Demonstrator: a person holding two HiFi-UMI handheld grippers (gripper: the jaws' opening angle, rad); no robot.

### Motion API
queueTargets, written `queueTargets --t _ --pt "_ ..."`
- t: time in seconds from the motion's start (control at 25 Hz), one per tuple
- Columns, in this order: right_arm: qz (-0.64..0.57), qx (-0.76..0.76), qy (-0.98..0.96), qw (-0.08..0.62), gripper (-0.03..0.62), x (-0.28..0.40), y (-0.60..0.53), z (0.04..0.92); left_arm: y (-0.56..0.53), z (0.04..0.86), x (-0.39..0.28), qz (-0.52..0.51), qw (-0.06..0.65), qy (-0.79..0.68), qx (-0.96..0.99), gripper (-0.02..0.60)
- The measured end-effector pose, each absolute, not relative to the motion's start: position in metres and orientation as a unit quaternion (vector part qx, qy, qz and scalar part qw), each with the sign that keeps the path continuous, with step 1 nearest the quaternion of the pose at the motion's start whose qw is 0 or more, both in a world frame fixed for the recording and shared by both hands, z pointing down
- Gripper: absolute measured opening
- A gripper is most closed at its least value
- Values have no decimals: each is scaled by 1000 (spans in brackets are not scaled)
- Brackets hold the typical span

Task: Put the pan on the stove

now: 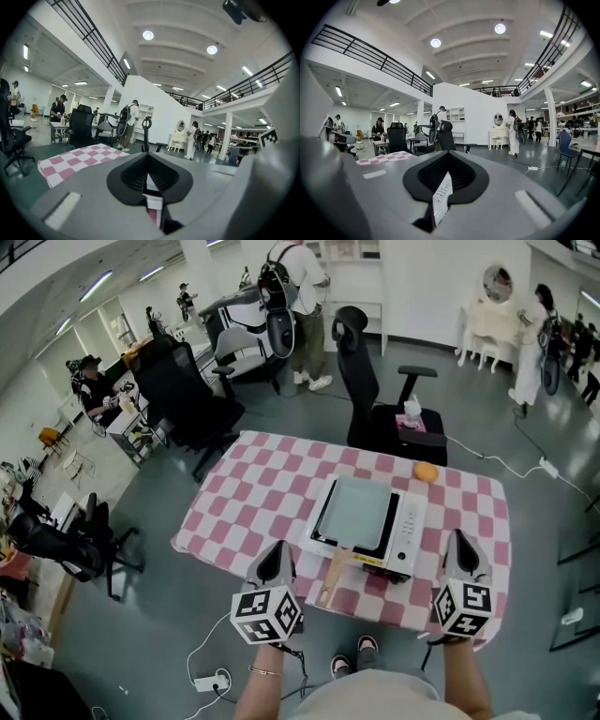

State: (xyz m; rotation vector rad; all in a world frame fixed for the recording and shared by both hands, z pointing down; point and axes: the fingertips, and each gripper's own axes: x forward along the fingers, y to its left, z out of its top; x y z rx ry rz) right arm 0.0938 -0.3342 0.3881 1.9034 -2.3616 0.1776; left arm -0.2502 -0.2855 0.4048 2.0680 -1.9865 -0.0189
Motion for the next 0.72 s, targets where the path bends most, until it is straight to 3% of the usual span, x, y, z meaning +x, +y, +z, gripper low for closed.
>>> queueTargets --t 0.72 --pt "66 633 -770 57 8 112 -330 391 -291 410 -230 -3 145 -679 720 -2"
